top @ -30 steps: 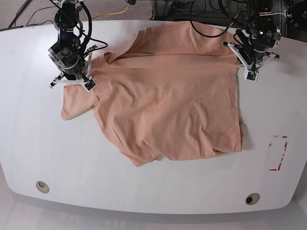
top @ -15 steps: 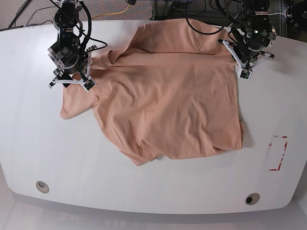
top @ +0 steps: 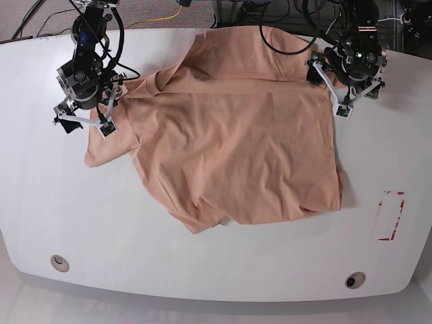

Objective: Layout the t-shirt on the table in an organized manner, then fold the t-shirt properly
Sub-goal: 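Open both grippers and release the shirt edges, then move both open grippers to new spots along the shirt edges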

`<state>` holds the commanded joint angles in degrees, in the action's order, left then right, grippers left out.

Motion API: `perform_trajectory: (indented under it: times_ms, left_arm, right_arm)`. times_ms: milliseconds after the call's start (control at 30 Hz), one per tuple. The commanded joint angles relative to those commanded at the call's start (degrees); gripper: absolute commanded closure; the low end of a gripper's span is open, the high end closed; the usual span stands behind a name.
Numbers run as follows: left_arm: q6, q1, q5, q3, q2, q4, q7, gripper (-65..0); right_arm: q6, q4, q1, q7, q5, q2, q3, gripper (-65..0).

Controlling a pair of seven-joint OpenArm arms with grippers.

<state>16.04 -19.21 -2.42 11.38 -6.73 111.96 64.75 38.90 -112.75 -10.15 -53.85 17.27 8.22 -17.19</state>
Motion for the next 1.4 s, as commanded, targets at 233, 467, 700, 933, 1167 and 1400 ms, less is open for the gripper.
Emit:
perform_trajectory:
  times_ms: [233,467,700,933,1167,1400]
  left_arm:
    - [0.0,6.59,-0.18,0.0,-1.85,0.09,-1.32,-55.6]
    - [0.0,14.24,-0.18,0.0,-3.34,0.09,-3.25,-55.6]
    - [0.0,19.25,-0.18,-0.09,-3.6,0.18,-3.08,-55.6]
    - [0.0,19.16,-0.18,-0.09,-5.45,1.23,-3.08,-55.6]
    - [0.0,20.04,-0.18,1.67,-5.1,0.97,-3.34,-55.6]
    - [0.0,23.03,-0.18,2.02,-4.92,0.97,-3.34,-55.6]
  right_arm:
    - [1.1,-1.41,5.27,1.32,0.0,-7.21,0.0,-53.3]
    - [1.1,-1.32,8.88,1.32,-0.09,-16.88,0.09,-53.3]
    - [1.1,-1.41,6.24,-0.44,-1.14,-17.22,6.07,-53.3]
    - [1.1,-1.58,2.73,-0.79,-3.69,-17.22,8.09,-53.3]
    - [1.1,-1.41,-1.41,-0.79,-9.58,-17.22,8.7,-53.3]
    - [1.1,-1.49,-4.4,-0.79,-13.1,-17.22,14.42,-53.3]
